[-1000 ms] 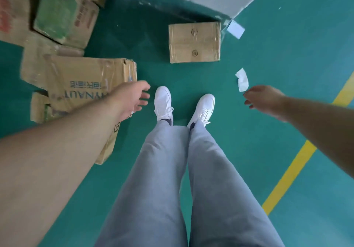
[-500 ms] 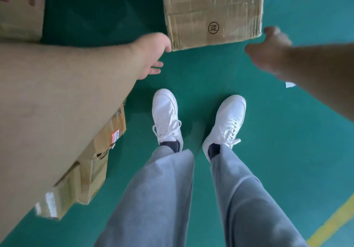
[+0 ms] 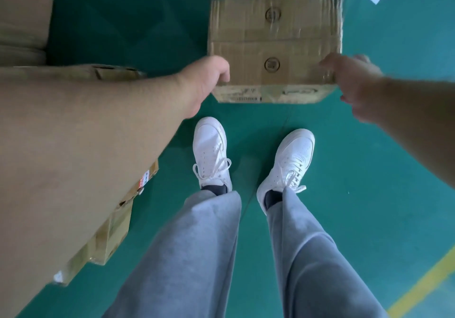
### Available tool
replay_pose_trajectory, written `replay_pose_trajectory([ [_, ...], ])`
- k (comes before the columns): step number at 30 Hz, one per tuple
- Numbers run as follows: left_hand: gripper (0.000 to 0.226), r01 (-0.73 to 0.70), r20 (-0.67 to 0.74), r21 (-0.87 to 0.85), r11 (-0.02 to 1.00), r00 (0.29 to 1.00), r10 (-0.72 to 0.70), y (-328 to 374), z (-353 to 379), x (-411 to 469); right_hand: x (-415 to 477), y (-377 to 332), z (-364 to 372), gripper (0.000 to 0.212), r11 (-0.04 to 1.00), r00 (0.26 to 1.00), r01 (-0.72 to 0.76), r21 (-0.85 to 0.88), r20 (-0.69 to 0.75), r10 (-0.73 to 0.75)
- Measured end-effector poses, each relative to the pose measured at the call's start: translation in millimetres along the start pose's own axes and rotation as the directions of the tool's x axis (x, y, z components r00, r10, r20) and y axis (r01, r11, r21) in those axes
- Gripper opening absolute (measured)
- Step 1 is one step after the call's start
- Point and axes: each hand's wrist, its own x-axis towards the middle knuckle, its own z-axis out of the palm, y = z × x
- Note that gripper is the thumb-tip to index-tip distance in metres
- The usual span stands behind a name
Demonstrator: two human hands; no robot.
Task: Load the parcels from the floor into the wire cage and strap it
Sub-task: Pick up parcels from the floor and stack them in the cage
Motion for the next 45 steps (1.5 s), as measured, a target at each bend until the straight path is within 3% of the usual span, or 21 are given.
replay_pose_trajectory([
  [2,0.020,-0.035,0.018,-0.037,0.999,0.999,0.035,-3.6,-11.1,-29.7,-25.1,0.3,-5.2,0.052,1.000,1.000,0.008,0.025,0.004,-0.008],
  [4,0.016,-0.052,0.032,-0.079,0.996,0.998,0.055,-16.5,-25.7,-62.0,-56.5,6.5,-15.6,0.050,0.999,0.999,0.005,0.045,0.052,-0.008],
  [7,0.039,-0.072,0.035,-0.128,0.989,0.996,0.077,-23.8,-53.9,-120.0,-113.3,9.3,-37.1,0.045,0.994,0.991,-0.009,0.107,0.134,-0.005],
  [11,0.017,-0.135,0.031,-0.214,0.968,0.989,0.144,-26.4,-84.0,-216.6,-200.9,-1.0,-63.9,0.054,0.979,0.963,-0.044,0.199,0.270,-0.011],
  [13,0.007,-0.139,0.026,-0.261,0.955,0.988,0.151,-29.3,-101.5,-266.1,-247.2,-7.9,-77.0,0.047,0.979,0.957,-0.006,0.202,0.286,-0.053],
  [18,0.007,-0.138,-0.090,-0.409,0.902,0.990,0.110,-49.9,-138.4,-393.8,-363.3,-35.0,-103.6,0.031,0.988,0.944,0.087,0.130,0.306,-0.123],
  [23,0.029,-0.178,-0.264,-0.590,0.787,0.964,0.020,-109.8,-163.3,-518.6,-474.0,-48.6,-101.3,0.037,0.974,0.881,0.225,-0.004,0.427,-0.202],
  [29,0.013,-0.246,-0.392,-0.789,0.564,0.907,-0.153,-217.3,-164.2,-631.1,-592.9,-34.2,-58.4,0.034,0.864,0.734,0.474,-0.171,0.618,-0.281],
  [33,0.030,-0.344,-0.463,-0.863,0.370,0.831,-0.308,-305.8,-142.1,-696.8,-683.7,3.8,-22.6,0.036,0.653,0.600,0.685,-0.322,0.758,-0.255],
  [39,0.028,-0.510,-0.485,-0.856,0.088,0.731,-0.480,-430.6,-115.7,-784.7,-825.8,96.2,42.2,0.025,0.359,0.363,0.895,-0.264,0.899,-0.245],
  [42,0.027,-0.564,-0.487,-0.825,0.026,0.687,-0.540,-496.6,-100.5,-825.5,-875.3,161.1,71.3,0.023,0.303,0.278,0.930,-0.207,0.937,-0.214],
  [45,0.027,-0.617,-0.516,-0.787,0.008,0.651,-0.557,-562.0,-96.6,-862.1,-913.0,225.2,99.7,0.023,0.284,0.247,0.942,-0.176,0.939,-0.238],
])
